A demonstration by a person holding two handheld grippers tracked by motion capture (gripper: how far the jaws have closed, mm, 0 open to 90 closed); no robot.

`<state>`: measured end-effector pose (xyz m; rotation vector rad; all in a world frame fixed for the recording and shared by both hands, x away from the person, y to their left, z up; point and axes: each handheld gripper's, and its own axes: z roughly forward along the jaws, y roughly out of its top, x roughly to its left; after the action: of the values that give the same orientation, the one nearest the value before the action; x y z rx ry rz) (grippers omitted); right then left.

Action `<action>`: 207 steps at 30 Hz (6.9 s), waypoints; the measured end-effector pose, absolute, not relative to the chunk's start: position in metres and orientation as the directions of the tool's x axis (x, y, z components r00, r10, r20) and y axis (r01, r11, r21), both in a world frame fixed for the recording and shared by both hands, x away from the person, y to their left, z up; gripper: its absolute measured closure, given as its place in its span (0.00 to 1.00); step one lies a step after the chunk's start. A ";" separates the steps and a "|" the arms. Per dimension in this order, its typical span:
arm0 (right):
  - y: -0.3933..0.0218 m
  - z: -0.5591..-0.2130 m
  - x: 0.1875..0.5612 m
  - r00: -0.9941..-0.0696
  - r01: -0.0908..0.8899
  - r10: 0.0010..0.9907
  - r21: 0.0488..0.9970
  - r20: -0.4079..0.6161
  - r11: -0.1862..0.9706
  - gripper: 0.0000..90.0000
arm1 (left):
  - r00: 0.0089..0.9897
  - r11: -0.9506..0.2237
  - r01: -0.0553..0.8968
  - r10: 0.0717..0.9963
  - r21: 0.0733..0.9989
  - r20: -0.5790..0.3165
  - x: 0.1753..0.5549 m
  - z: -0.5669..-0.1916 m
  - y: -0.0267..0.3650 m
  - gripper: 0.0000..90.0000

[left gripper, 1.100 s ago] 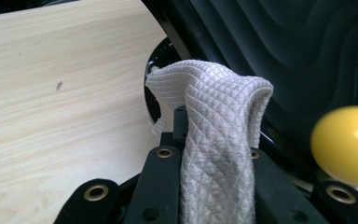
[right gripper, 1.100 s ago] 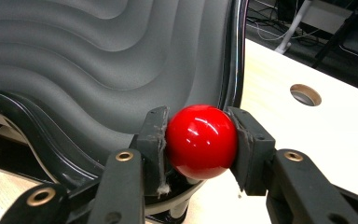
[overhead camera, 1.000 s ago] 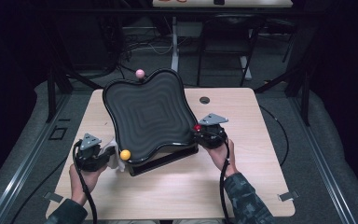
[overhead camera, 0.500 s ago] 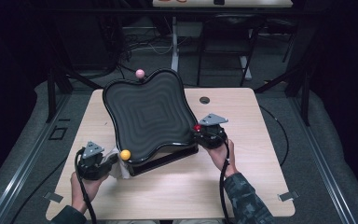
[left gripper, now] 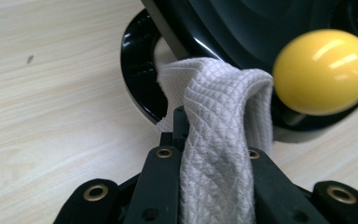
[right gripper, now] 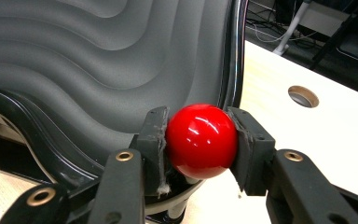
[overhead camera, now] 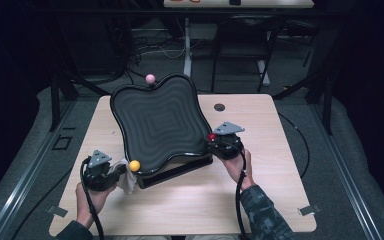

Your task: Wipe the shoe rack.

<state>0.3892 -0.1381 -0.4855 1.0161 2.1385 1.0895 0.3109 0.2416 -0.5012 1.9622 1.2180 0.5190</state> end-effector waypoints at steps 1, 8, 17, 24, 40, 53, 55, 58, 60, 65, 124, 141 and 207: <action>-0.138 -0.486 0.389 -0.575 0.382 0.810 0.836 -0.117 0.393 0.67 | 0.463 -0.263 0.579 0.885 0.772 -0.046 0.313 -0.501 0.242 0.94; -0.138 -0.485 0.389 -0.580 0.381 0.806 0.836 -0.116 0.394 0.67 | 0.446 -0.249 0.572 0.894 0.781 -0.042 0.327 -0.495 0.247 0.94; -0.138 -0.485 0.389 -0.579 0.382 0.807 0.836 -0.117 0.395 0.67 | 0.413 -0.229 0.554 0.911 0.800 -0.025 0.354 -0.482 0.250 0.94; -0.138 -0.486 0.389 -0.579 0.381 0.807 0.836 -0.118 0.396 0.67 | 0.389 -0.230 0.550 0.921 0.803 -0.002 0.376 -0.469 0.251 0.94; -0.138 -0.485 0.388 -0.563 0.387 0.815 0.829 -0.133 0.403 0.67 | 0.300 -0.197 0.552 0.954 0.810 0.027 0.423 -0.439 0.268 0.94; -0.138 -0.486 0.389 -0.581 0.380 0.805 0.835 -0.119 0.397 0.67 | 0.264 -0.217 0.535 0.961 0.816 0.083 0.453 -0.412 0.275 0.94; -0.138 -0.486 0.389 -0.575 0.382 0.809 0.834 -0.122 0.398 0.67 | 0.267 -0.222 0.535 0.960 0.815 0.086 0.455 -0.411 0.275 0.94; -0.138 -0.486 0.389 -0.579 0.379 0.806 0.835 -0.123 0.399 0.67 | 0.267 -0.212 0.533 0.961 0.819 0.075 0.455 -0.410 0.277 0.94; -0.138 -0.486 0.389 -0.576 0.380 0.808 0.834 -0.123 0.399 0.67 | 0.267 -0.209 0.527 0.961 0.824 0.073 0.453 -0.411 0.277 0.94; -0.138 -0.486 0.389 -0.578 0.377 0.806 0.835 -0.126 0.401 0.67 | 0.269 -0.196 0.515 0.961 0.835 0.060 0.440 -0.416 0.282 0.94; -0.136 -0.487 0.388 -0.563 0.381 0.816 0.835 -0.131 0.396 0.67 | 0.531 -0.336 0.555 0.847 0.761 -0.013 0.292 -0.522 0.236 0.93; -0.136 -0.487 0.387 -0.561 0.381 0.817 0.834 -0.135 0.399 0.67 | 0.540 -0.364 0.554 0.841 0.749 0.009 0.299 -0.537 0.222 0.94; -0.140 -0.485 0.392 -0.587 0.398 0.801 0.818 -0.121 0.415 0.67 | 0.406 -0.257 0.593 0.914 0.763 -0.007 0.295 -0.530 0.261 0.94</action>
<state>0.3923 -0.1400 -0.4850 1.0150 2.1717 1.0580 0.2947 0.2610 -0.5301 1.9640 1.2813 0.5856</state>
